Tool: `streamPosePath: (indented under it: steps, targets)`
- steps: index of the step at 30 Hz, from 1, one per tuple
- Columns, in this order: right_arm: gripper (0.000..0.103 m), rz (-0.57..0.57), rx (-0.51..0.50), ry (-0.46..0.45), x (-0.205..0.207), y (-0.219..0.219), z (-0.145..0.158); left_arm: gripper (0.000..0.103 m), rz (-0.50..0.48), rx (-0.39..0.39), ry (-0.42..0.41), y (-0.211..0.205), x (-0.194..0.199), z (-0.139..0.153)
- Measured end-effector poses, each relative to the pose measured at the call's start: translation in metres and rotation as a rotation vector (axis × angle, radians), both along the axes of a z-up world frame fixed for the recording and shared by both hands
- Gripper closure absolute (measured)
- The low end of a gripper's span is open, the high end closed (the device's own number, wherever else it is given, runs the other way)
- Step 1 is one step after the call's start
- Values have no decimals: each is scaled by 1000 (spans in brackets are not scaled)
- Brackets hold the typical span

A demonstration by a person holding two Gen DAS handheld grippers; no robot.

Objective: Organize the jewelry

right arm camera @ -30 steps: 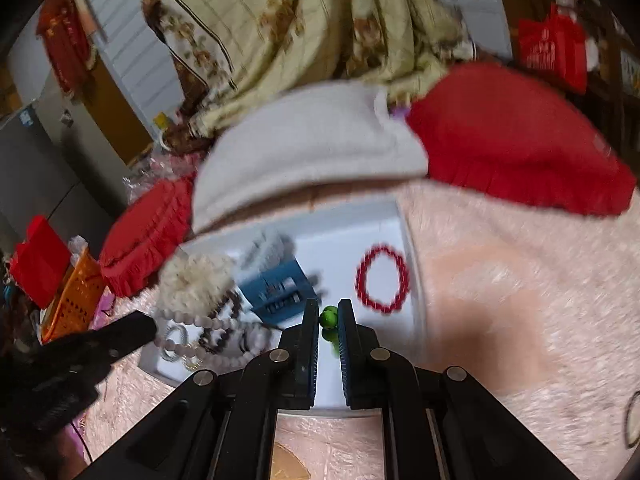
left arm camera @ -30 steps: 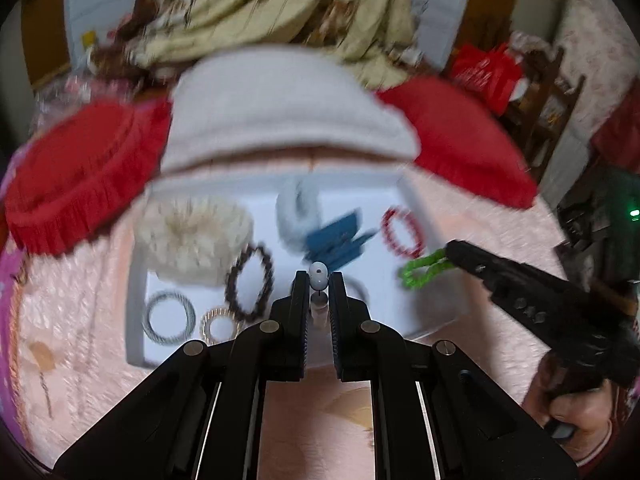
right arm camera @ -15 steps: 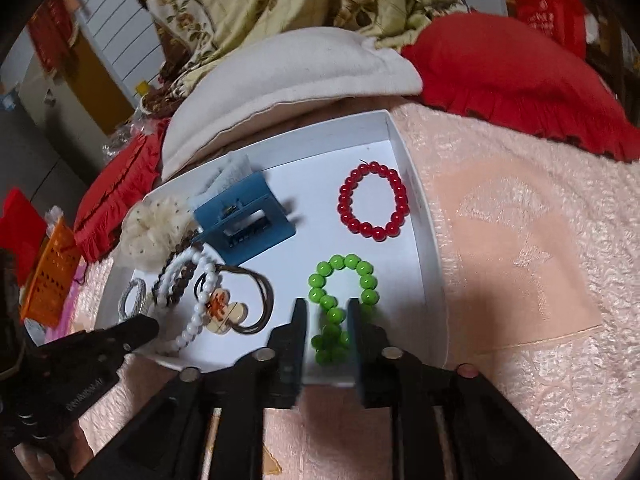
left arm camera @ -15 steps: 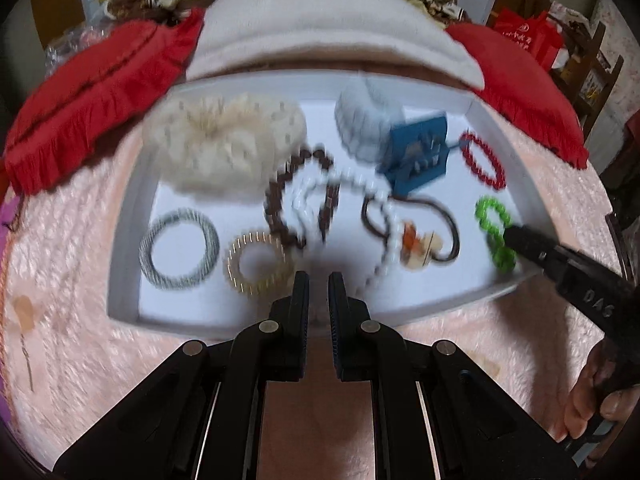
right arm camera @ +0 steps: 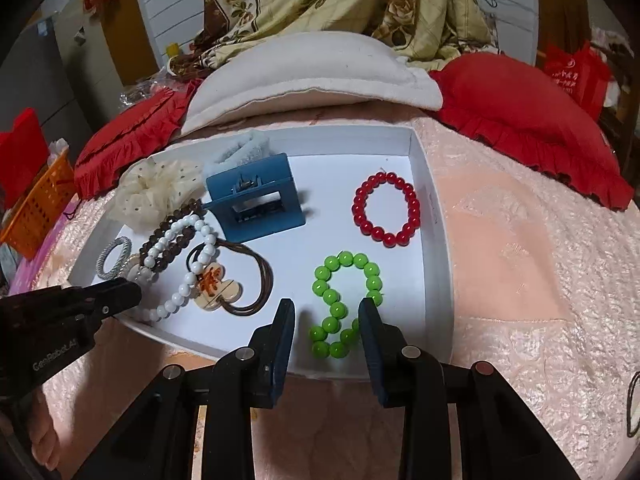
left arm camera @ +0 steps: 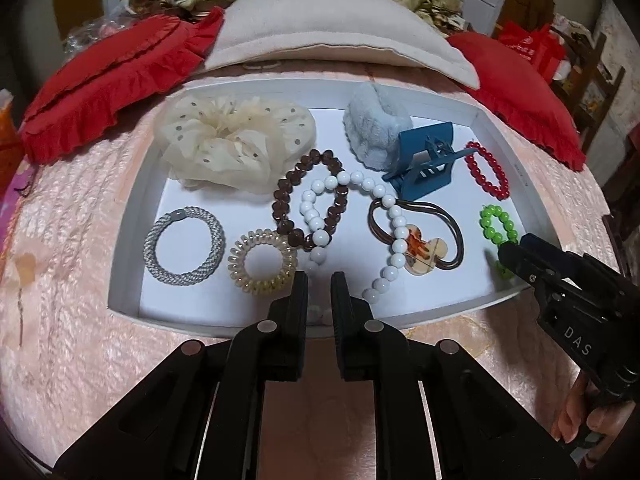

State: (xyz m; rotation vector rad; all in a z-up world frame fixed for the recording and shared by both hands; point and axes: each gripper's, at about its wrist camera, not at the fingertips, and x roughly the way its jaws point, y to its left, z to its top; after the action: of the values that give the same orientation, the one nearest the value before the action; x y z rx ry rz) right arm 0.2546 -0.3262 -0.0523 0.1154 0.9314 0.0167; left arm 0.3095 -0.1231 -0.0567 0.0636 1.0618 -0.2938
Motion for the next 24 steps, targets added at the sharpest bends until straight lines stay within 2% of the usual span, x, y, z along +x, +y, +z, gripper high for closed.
streamPosePath:
  steps: [3,7,12,14,24]
  targets:
    - [72,-26,70,-8,1,-7,6,92,-11,-35,5,1,-3,13]
    - [71,-56,89,-83,-14,-15,29,90,-26,-56,-70,8,-23,46]
    - [70,-90,84,-130,-53,-21,53,54,18,-102,-147,29,-65,77]
    - [65,-101,87,-132,-76,-22,56,51,41,-107,-155,39,-84,82]
    - [65,-172,148,-82,-190,-12,39,51,167,-23,-131,76,-187,62]
